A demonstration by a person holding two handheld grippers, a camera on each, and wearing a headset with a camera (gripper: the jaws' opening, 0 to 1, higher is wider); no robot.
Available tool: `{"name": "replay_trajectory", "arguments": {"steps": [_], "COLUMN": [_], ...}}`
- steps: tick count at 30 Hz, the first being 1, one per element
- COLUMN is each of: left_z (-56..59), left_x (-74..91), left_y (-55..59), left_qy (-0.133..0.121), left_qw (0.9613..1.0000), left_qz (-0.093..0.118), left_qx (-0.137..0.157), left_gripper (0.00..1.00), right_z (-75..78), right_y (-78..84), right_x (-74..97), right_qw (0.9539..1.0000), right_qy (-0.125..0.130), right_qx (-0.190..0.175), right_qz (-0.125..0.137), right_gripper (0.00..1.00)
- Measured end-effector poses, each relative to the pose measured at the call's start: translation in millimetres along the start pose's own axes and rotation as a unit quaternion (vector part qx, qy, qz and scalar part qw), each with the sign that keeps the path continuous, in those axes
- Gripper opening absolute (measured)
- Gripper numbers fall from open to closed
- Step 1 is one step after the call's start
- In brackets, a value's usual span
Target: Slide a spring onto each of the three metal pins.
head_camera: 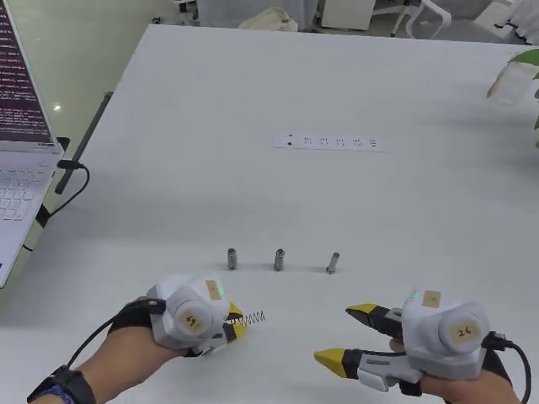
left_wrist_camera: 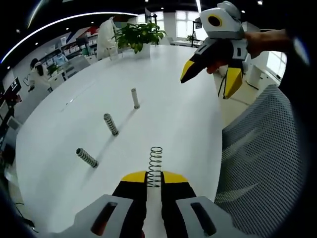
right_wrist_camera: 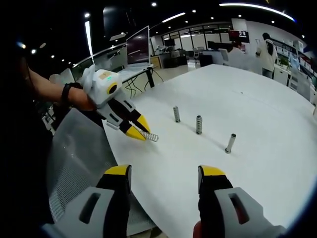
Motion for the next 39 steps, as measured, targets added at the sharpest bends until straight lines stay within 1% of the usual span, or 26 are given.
{"name": "replay_trajectory", "arguments": {"steps": [4, 9, 13, 17, 21, 25, 29, 33, 39], "left_z": [0.5, 5.2, 9.2, 11.8, 13.7, 13.5, 15.5, 16.9, 20.1], "left_x": [8.0, 18.8, 22.9, 26.3, 31.5, 37.2, 41.0, 42.3, 44.4], "left_y": [1.9, 0.0, -0.5, -3.2, -9.2, -16.3, -25.0, -32.3, -44.3], "left_qy": [-0.009, -0.017, -0.021, -0.025, -0.027, -0.032, -0.03, -0.026, -0.016], "left_qw": [0.9999, 0.9995, 0.9992, 0.9987, 0.9981, 0.9974, 0.997, 0.997, 0.9965], "left_qz": [0.007, 0.019, 0.025, 0.035, 0.048, 0.06, 0.069, 0.073, 0.078], "left_qx": [0.009, 0.019, 0.023, 0.028, 0.029, 0.025, 0.015, 0.002, -0.026], "left_gripper": [0.02, 0.02, 0.02, 0.02, 0.02, 0.02, 0.02, 0.02, 0.02], "right_z": [-3.3, -9.0, -12.9, -16.8, -20.6, -24.7, -25.5, -27.3, -30.0], "right_y": [-2.8, -5.7, -9.5, -14.4, -19.3, -27.4, -36.6, -43.4, -52.2], "right_x": [-4.2, -10.0, -15.1, -20.1, -23.3, -26.9, -29.2, -32.2, -35.0], "right_qw": [0.9999, 0.9994, 0.9987, 0.9979, 0.997, 0.995, 0.994, 0.9925, 0.9886], "right_qy": [-0.011, -0.029, -0.042, -0.054, -0.065, -0.078, -0.085, -0.093, -0.115], "right_qx": [0.007, 0.018, 0.026, 0.035, 0.043, 0.061, 0.069, 0.078, 0.097], "right_qz": [-0.001, -0.005, -0.007, -0.007, -0.006, -0.007, 0.0, 0.004, 0.011], "right_gripper": [0.51, 0.5, 0.49, 0.48, 0.47, 0.46, 0.45, 0.43, 0.37]}}
Point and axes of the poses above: the centre of the closed fingertips' face, and the gripper's own axes: x roughly backward along the fingers, z roughly to its right, y roughly out of its underside, the point moved 7 cm from there along x, roughly backward along the fingers, and after that the axes turned 6 degrees about y, right-handed, at the moved point
